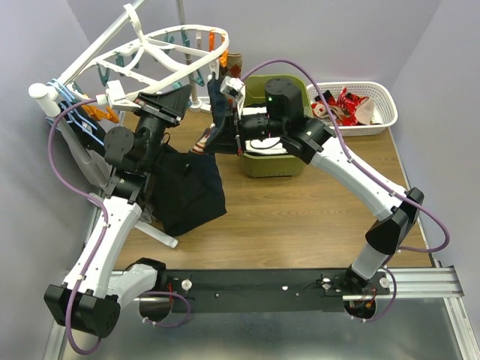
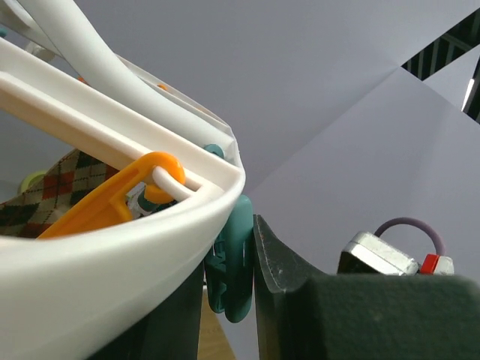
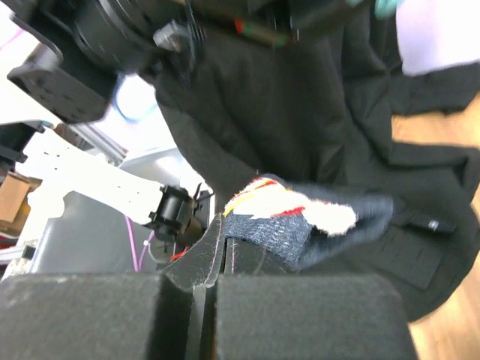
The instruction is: Remove the socks clipped to the hanger
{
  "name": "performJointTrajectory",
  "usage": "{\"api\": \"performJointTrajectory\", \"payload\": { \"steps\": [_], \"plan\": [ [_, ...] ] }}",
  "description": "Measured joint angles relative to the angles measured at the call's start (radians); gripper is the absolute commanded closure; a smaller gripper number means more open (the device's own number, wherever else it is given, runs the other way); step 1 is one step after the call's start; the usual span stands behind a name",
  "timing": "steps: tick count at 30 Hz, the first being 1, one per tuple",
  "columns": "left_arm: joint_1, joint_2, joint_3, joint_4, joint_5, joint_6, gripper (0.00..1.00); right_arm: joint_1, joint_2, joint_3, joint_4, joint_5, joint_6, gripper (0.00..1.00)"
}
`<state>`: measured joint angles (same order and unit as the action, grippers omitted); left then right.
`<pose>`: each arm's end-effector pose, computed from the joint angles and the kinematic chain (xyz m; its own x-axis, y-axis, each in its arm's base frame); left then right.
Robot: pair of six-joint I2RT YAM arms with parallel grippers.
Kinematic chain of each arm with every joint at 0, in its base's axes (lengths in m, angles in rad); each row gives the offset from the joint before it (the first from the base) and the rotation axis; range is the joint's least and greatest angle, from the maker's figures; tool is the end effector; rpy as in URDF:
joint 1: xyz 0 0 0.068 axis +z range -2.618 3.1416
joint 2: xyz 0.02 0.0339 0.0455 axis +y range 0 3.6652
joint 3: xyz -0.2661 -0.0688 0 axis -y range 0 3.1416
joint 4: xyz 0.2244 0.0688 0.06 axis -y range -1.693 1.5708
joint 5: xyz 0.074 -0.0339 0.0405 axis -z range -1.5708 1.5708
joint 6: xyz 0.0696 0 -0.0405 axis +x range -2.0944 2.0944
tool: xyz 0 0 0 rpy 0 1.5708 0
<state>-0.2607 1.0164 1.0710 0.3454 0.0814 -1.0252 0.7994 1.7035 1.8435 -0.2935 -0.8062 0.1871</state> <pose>0.2234 -0.0655 0.4677 -0.0862 -0.8588 -0.5050 0.4925 0.4039 -0.7709 0.2357 0.3145 0.4493 -0.2895 -0.1130 -0.9505 -0.9563 -0.0078 0.2922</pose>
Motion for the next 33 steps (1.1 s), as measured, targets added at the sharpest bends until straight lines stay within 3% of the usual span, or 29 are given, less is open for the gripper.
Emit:
{"api": "performJointTrajectory", "payload": {
  "steps": [6,11,15,21,30,31,33],
  "plan": [
    [0.000,0.013,0.022,-0.040,-0.007,0.010,1.00,0.000,-0.008,-0.046,-0.052,0.079,-0.008,0.99],
    [0.000,0.013,0.029,-0.063,-0.006,0.047,1.00,-0.051,-0.011,-0.023,-0.143,0.332,-0.015,0.99],
    [0.002,0.015,0.029,-0.082,0.006,0.103,1.00,-0.183,-0.009,0.026,-0.182,0.515,-0.015,0.99],
    [0.011,0.037,0.031,-0.091,0.039,0.179,1.00,-0.479,0.072,0.206,-0.225,0.730,-0.032,0.99],
    [0.051,0.058,0.042,-0.092,0.117,0.217,1.00,-0.784,0.300,0.325,-0.200,0.810,-0.076,0.98],
    [0.053,0.057,0.042,-0.092,0.123,0.218,1.00,-0.803,0.340,0.345,-0.195,0.811,-0.076,0.95],
    [0.066,0.056,0.042,-0.093,0.140,0.218,1.00,-0.846,0.428,0.388,-0.196,0.817,-0.077,0.67]
  ]
}}
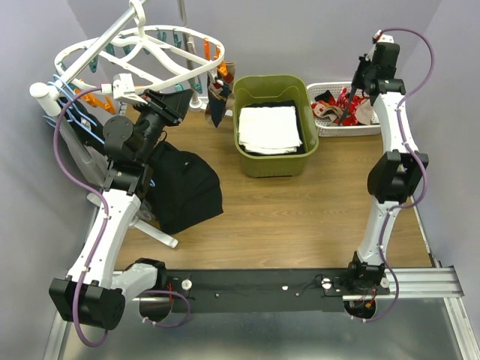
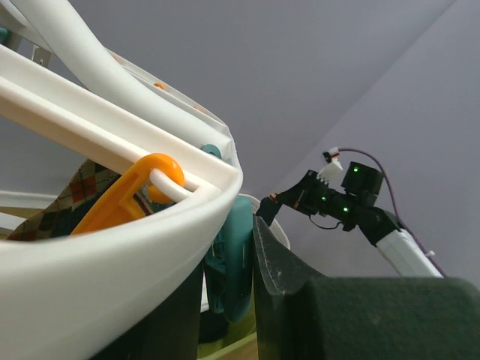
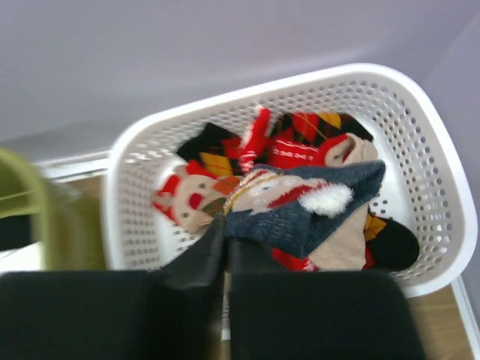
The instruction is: Remove the socks clipped to the hanger
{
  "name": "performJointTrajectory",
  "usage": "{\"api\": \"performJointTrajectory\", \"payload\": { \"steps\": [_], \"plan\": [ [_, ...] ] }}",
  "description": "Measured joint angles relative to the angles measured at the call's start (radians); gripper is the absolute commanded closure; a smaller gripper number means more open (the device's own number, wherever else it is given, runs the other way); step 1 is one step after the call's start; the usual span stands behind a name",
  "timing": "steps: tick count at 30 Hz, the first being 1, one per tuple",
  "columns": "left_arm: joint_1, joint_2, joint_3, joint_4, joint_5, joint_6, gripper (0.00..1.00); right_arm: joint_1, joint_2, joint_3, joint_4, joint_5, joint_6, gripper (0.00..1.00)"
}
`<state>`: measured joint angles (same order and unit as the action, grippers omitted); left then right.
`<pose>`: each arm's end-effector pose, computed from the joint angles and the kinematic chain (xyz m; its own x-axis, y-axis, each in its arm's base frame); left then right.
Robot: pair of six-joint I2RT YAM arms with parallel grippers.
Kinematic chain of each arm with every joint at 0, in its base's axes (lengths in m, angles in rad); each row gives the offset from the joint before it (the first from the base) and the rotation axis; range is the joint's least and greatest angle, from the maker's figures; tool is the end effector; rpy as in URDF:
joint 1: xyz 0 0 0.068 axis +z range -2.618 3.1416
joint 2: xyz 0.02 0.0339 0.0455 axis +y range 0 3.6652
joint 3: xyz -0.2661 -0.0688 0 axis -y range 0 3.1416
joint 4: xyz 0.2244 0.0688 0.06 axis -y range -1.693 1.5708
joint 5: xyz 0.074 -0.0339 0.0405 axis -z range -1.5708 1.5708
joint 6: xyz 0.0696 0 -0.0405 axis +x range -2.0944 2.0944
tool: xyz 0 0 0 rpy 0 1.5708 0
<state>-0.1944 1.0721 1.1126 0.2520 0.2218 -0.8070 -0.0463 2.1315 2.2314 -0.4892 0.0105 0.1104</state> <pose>0.2427 -0.0634 0.4571 -0.0897 -0.7004 -0.7081 0.4776 0.5936 -0.6477 0.5111 -0.0244 0.3664 -0.3707 0.1275 -0.9200 0.0974 0.9904 0.0980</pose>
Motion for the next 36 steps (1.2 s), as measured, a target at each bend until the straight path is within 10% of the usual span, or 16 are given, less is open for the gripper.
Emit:
{"api": "performJointTrajectory", "payload": {
  "steps": [2,8,19,26,36],
  "plan": [
    [0.011,-0.002,0.000,-0.003,0.016,0.000,1.00,-0.027,0.089,0.041,-0.005,0.008,-0.003,0.32],
    [0.025,-0.012,0.000,-0.008,0.048,0.000,1.00,-0.031,0.227,0.102,-0.059,0.018,0.004,0.06],
    [0.030,-0.042,-0.023,-0.007,0.072,-0.002,1.00,0.056,-0.027,-0.097,-0.138,-0.013,0.019,0.00],
    [0.030,-0.077,-0.049,-0.007,0.084,-0.014,1.00,0.255,-0.352,-0.400,0.084,-0.274,0.020,0.00],
    [0.030,-0.091,-0.058,-0.006,0.086,-0.034,1.00,0.658,-0.407,-0.679,0.433,-0.361,0.012,0.00]
  ]
}}
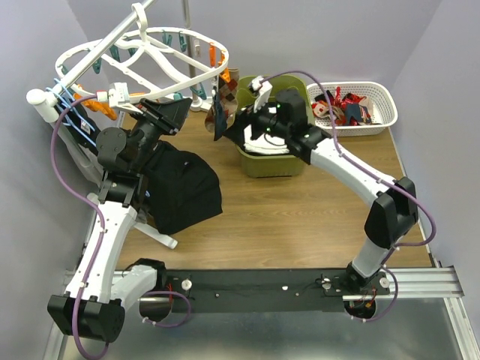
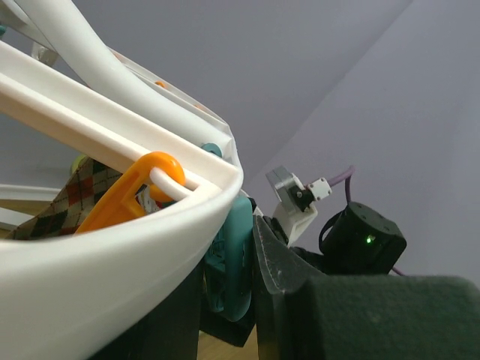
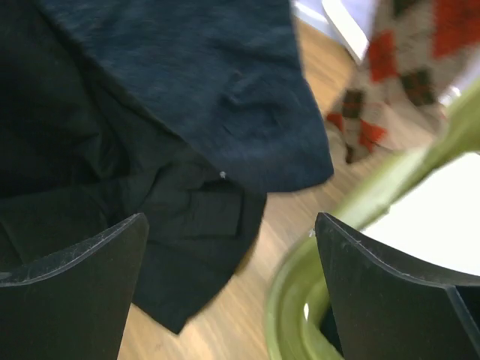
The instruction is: Remove the socks clipped to the hanger
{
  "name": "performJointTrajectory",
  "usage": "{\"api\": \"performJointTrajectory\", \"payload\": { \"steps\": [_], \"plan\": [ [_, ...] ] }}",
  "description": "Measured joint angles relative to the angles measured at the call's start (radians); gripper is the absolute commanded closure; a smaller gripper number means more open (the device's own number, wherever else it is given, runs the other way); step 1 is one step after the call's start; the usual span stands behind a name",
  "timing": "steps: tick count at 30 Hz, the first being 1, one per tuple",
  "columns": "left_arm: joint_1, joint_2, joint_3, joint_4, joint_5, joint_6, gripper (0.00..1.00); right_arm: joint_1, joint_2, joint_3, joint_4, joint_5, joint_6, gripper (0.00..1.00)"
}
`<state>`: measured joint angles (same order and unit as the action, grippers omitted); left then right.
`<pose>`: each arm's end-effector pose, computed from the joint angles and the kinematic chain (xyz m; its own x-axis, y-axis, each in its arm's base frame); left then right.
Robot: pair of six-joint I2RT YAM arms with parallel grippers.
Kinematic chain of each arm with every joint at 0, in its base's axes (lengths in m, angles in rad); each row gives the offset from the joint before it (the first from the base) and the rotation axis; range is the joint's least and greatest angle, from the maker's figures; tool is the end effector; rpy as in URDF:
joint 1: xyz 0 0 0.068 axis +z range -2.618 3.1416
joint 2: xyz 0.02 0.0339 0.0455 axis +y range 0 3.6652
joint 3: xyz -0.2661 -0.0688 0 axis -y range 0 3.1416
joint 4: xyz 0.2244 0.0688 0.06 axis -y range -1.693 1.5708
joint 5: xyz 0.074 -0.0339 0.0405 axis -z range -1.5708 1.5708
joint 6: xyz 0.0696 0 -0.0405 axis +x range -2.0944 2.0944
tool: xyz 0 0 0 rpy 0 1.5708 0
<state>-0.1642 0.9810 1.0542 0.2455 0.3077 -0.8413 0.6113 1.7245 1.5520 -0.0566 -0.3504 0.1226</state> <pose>0.2182 -0.0575 0.4549 -0.1217 -0.7000 -0.7037 0.5234 0.5571 -0.6447 0.3366 0.2651 0.3654 -0.2840 -0.0588 -0.9570 -0.7840 0.5889 0.1965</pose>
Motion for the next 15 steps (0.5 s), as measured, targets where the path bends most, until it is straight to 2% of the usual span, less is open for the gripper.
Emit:
{"api": "performJointTrajectory", "payload": {
  "steps": [4,10,13,14,15],
  "plan": [
    [0.001,-0.003,0.000,0.000,0.000,-0.006,1.00,0.066,0.000,-0.068,0.129,0.054,-0.019,0.00],
    [0.001,-0.003,0.000,0.000,0.000,-0.013,1.00,0.101,0.004,-0.113,0.278,0.121,-0.043,0.01],
    [0.001,-0.003,0.000,0.000,0.001,-0.016,1.00,0.117,0.029,-0.110,0.362,0.171,-0.053,0.12],
    [0.001,-0.003,0.000,0.000,0.001,-0.017,1.00,0.123,0.048,-0.102,0.385,0.194,-0.054,0.30],
    [0.002,-0.003,0.000,0.000,0.002,-0.017,1.00,0.127,0.066,-0.094,0.401,0.211,-0.054,0.42]
  ]
}}
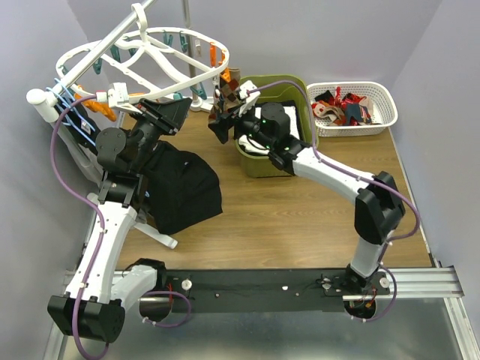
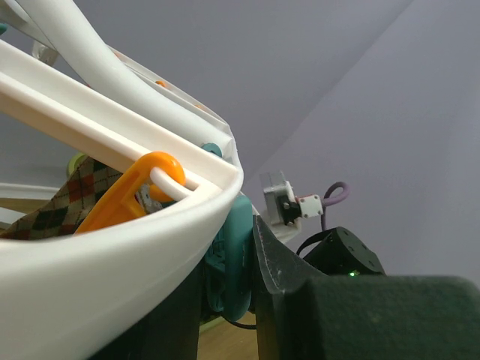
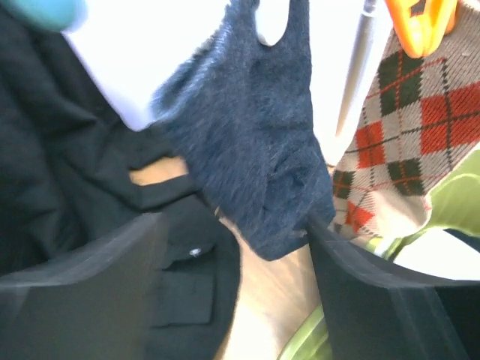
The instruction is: Remove the socks clipped to the hanger
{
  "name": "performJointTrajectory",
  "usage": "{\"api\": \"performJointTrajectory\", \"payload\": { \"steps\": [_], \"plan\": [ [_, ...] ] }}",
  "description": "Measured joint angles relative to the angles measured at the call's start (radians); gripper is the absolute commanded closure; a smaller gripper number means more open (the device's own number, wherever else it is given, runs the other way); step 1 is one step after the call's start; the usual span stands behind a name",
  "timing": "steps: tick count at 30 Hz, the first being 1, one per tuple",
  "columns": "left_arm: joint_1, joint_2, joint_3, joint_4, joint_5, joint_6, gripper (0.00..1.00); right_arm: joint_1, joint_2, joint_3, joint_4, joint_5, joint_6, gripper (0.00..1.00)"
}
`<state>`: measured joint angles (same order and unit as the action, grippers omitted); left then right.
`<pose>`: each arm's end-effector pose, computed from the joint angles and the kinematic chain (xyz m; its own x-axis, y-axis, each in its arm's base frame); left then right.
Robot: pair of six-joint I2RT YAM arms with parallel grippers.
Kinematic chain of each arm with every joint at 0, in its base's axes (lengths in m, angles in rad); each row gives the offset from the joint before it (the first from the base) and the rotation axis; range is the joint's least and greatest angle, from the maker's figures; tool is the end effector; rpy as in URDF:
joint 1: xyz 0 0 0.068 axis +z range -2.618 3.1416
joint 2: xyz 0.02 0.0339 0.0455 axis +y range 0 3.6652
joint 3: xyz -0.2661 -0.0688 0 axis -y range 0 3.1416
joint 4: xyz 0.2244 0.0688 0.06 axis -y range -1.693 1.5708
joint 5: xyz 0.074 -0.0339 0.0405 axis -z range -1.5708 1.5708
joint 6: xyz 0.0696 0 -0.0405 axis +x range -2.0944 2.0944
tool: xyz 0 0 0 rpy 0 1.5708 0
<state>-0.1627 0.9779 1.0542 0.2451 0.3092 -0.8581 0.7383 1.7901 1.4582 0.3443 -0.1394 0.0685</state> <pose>0.2172 -0.0571 0.4554 -0.1285 -0.7093 -0.6931 0.5230 0.5453 -0.6550 0.3282 0.3117 0.3586 -0.0435 0.0521 -0.9977 -0.7681 0.6369 0.0667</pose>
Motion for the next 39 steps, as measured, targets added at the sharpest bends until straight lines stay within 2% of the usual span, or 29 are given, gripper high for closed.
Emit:
{"api": "performJointTrajectory", "payload": {
  "steps": [1,2,6,7,8,9,10,11,14,15,23,26,32,35,39],
  "plan": [
    [0.000,0.000,0.000,0.000,0.000,0.000,1.00,0.002,0.021,0.014,0.005,0.019,-0.001,0.54],
    [0.000,0.000,0.000,0.000,0.000,0.000,1.00,0.003,0.045,0.034,0.007,0.040,-0.008,0.71],
    [0.003,-0.002,0.000,-0.006,0.002,0.005,0.99,0.006,0.087,0.062,0.003,0.075,0.005,0.93],
    [0.004,-0.003,0.000,-0.009,0.002,0.006,0.93,0.006,0.087,0.062,0.003,0.078,0.010,0.95],
    [0.004,-0.004,0.000,-0.011,0.002,0.009,0.81,0.006,0.084,0.062,0.003,0.083,0.011,0.97],
    [0.004,-0.005,0.000,-0.018,0.001,0.016,0.74,0.006,0.082,0.062,0.003,0.087,0.017,0.99],
    [0.004,-0.006,0.000,-0.021,0.001,0.019,0.68,0.006,0.080,0.062,0.003,0.090,0.018,0.99],
    [0.004,-0.008,0.000,-0.029,0.001,0.025,0.56,0.006,0.074,0.062,-0.003,0.092,0.022,0.99],
    [0.005,-0.021,-0.006,-0.055,0.020,0.031,0.40,0.007,0.050,0.063,-0.053,0.091,0.029,0.99],
    [0.004,-0.032,-0.015,-0.072,0.039,0.027,0.38,0.008,0.044,0.064,-0.065,0.091,0.029,0.99],
    [-0.001,-0.147,-0.076,-0.196,0.144,-0.011,0.37,0.010,0.031,0.215,-0.282,0.098,0.029,0.99],
    [-0.001,-0.192,-0.075,-0.241,0.167,-0.012,0.43,0.010,0.031,0.256,-0.337,0.100,0.028,0.99],
    [-0.014,-0.249,-0.077,-0.280,0.240,-0.018,0.44,0.011,0.031,0.294,-0.436,0.101,0.028,0.99],
    [-0.052,-0.267,-0.084,-0.295,0.239,-0.031,0.44,0.011,0.031,0.311,-0.463,0.103,0.028,0.99],
    [-0.177,-0.244,-0.061,-0.299,0.190,-0.045,0.43,0.011,0.031,0.323,-0.481,0.109,0.028,0.99]
  ]
}}
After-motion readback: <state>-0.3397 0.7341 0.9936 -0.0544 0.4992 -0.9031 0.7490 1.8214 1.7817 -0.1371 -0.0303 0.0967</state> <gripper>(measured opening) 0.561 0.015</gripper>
